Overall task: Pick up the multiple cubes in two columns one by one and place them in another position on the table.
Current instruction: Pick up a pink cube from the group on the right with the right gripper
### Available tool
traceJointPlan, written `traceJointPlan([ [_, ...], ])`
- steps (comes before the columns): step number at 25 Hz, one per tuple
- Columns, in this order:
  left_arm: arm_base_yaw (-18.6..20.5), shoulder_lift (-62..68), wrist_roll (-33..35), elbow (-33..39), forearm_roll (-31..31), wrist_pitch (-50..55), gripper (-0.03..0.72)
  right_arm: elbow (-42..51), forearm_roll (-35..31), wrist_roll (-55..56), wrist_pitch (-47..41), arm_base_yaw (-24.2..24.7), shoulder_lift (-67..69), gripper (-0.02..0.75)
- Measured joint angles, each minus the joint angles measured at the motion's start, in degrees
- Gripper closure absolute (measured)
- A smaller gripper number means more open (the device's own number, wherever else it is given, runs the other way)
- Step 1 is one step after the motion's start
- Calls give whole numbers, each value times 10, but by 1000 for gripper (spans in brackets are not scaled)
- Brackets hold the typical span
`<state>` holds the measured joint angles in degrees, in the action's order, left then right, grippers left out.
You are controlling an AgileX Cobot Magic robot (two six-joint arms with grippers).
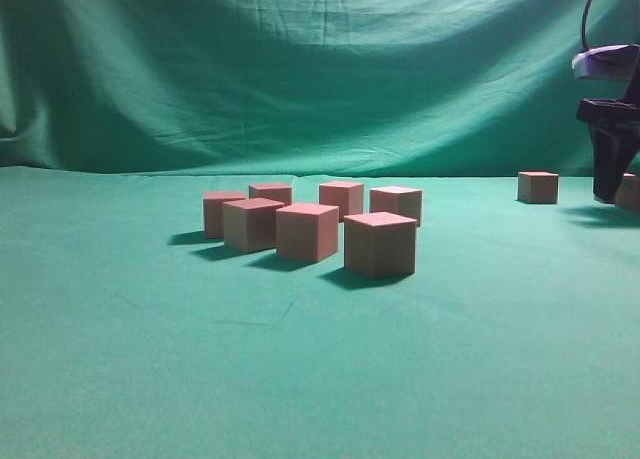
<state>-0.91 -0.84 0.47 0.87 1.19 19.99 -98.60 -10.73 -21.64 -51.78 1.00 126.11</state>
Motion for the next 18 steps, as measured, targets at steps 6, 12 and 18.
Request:
traceJointPlan([
  [6, 0, 0, 0, 0, 0, 0, 688, 0, 2, 1, 9, 0, 0, 379],
  [12, 0, 0, 0, 0, 0, 0, 688, 0, 12, 23, 7, 0, 0, 474],
  [18, 0, 0, 0, 0, 0, 0, 688, -1, -7, 45, -50, 0, -11, 474],
])
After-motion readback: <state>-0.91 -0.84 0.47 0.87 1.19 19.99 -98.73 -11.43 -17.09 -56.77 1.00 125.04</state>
